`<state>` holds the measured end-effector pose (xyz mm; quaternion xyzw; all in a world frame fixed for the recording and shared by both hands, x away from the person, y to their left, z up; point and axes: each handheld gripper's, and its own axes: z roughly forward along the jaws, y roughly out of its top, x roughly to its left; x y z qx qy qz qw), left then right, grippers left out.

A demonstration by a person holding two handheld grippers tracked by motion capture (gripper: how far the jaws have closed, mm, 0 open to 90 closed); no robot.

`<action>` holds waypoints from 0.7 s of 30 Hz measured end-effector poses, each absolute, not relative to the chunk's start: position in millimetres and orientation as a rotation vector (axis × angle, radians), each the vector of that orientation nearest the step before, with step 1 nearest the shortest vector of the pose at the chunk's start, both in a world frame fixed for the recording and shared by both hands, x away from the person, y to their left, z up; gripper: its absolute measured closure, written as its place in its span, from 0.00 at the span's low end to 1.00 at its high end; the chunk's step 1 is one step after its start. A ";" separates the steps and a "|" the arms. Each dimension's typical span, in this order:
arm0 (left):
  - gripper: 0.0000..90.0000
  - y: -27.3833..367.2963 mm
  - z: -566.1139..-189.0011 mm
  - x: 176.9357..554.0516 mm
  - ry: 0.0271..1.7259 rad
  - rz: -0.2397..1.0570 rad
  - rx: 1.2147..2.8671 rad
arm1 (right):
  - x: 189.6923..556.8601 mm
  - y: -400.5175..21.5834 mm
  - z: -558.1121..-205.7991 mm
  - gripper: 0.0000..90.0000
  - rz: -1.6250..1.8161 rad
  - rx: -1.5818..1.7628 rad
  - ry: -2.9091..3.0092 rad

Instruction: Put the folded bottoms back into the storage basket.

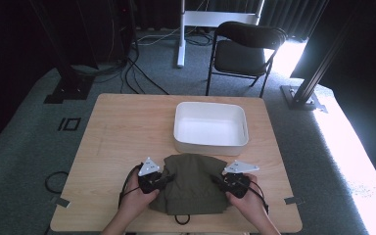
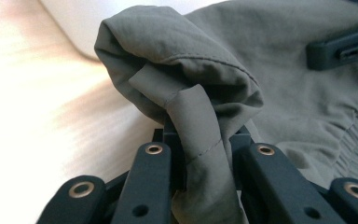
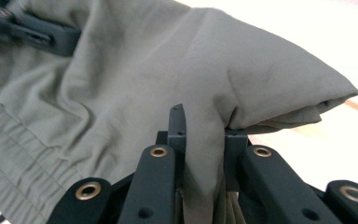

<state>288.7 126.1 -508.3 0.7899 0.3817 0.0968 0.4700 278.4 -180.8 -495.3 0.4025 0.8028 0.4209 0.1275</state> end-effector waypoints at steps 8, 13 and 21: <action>0.88 124.2 -480.5 298.2 0.901 0.253 1.877 | 277.9 -191.6 -461.0 0.89 1.333 1.139 2.262; 0.88 120.5 -461.1 305.4 0.872 0.270 1.864 | 282.5 -197.2 -443.7 0.89 1.373 1.140 2.223; 0.88 113.3 -434.5 324.3 0.845 0.284 1.847 | 296.4 -206.7 -419.3 0.89 1.419 1.142 2.168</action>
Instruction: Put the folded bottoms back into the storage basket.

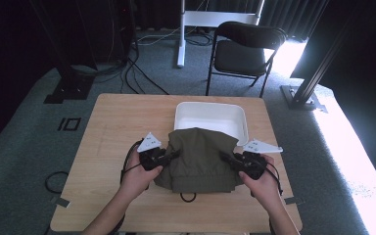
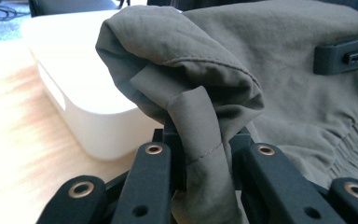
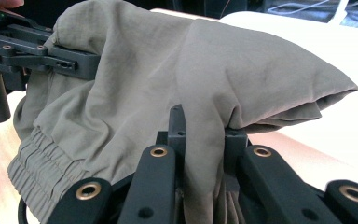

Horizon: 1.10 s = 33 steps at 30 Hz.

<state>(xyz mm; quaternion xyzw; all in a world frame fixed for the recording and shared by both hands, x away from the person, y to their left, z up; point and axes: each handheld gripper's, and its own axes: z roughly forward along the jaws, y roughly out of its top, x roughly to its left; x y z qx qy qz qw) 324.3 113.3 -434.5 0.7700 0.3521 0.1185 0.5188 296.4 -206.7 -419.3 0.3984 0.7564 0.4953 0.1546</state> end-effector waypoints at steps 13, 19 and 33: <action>0.88 98.5 -403.3 360.0 0.803 0.304 1.831 | 325.4 -219.1 -391.0 0.89 1.444 1.179 2.086; 0.88 92.3 -394.0 378.4 0.786 0.301 1.852 | 342.9 -223.6 -380.9 0.89 1.443 1.202 2.066; 0.88 76.8 -377.6 423.4 0.819 0.296 1.793 | 383.2 -233.1 -365.8 0.89 1.442 1.282 1.988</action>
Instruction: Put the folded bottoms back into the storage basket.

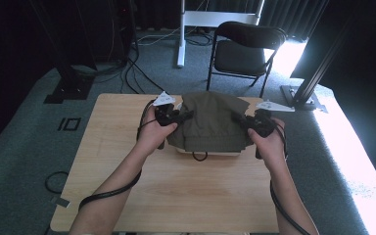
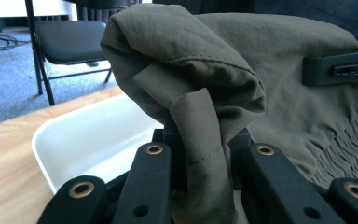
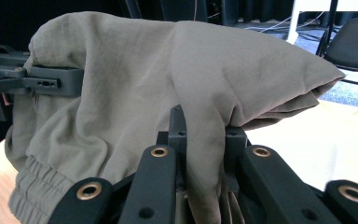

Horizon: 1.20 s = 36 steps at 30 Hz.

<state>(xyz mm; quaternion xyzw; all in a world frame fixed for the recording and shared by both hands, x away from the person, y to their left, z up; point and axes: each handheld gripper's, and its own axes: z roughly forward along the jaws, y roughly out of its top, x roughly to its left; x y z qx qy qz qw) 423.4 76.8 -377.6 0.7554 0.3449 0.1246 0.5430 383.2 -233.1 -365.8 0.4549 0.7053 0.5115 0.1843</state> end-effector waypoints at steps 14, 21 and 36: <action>0.88 66.0 -380.8 468.6 0.873 0.277 1.825 | 428.6 -235.6 -371.2 0.89 1.406 1.382 1.945; 0.88 57.4 -405.8 485.3 0.946 0.262 1.835 | 449.2 -238.2 -395.1 0.89 1.348 1.441 1.956; 0.88 38.9 -445.8 506.8 1.054 0.268 1.919 | 479.2 -241.4 -448.7 0.89 1.244 1.582 1.967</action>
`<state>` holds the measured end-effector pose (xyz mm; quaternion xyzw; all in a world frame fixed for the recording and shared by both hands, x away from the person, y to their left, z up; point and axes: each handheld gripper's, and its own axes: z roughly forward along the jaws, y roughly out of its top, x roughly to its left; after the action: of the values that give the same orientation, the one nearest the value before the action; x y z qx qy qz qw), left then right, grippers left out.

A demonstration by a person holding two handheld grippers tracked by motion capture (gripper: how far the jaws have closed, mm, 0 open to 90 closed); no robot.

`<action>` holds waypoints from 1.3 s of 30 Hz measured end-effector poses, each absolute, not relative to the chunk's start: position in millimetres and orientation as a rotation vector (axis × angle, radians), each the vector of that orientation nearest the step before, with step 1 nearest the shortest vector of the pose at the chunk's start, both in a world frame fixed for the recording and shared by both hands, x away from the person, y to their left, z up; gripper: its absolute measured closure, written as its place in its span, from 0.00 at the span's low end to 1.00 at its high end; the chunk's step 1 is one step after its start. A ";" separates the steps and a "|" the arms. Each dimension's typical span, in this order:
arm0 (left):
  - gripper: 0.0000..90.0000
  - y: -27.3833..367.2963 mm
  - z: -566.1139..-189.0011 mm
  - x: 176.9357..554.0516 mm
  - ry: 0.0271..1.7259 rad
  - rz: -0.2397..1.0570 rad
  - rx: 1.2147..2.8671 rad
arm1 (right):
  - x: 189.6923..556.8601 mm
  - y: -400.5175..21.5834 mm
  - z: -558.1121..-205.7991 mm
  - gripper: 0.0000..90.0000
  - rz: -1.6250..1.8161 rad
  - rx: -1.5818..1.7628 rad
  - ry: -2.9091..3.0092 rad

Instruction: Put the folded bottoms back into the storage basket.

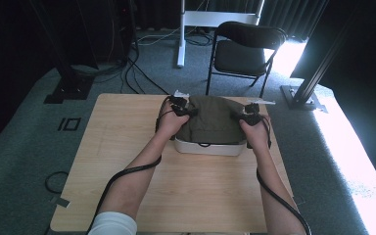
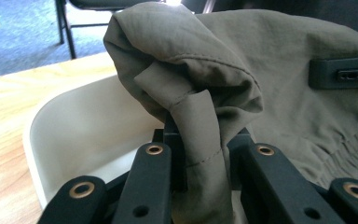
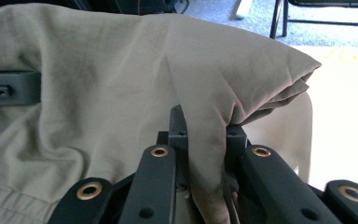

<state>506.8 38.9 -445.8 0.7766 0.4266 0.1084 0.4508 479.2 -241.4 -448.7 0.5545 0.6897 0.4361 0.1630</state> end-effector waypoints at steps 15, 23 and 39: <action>0.88 29.2 -456.0 514.1 1.095 0.324 2.061 | 490.3 -231.2 -471.4 0.89 1.128 1.622 2.012; 0.87 21.8 -464.8 516.8 1.087 0.352 2.161 | 494.4 -226.7 -477.6 0.89 1.041 1.655 2.059; 0.50 19.6 -471.3 512.9 1.062 0.372 2.192 | 490.9 -229.0 -476.8 0.51 1.093 1.622 2.045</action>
<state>512.9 19.6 -471.3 0.8390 0.4066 0.1425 0.3323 490.9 -229.0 -476.8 0.5662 0.7140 0.3816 0.1550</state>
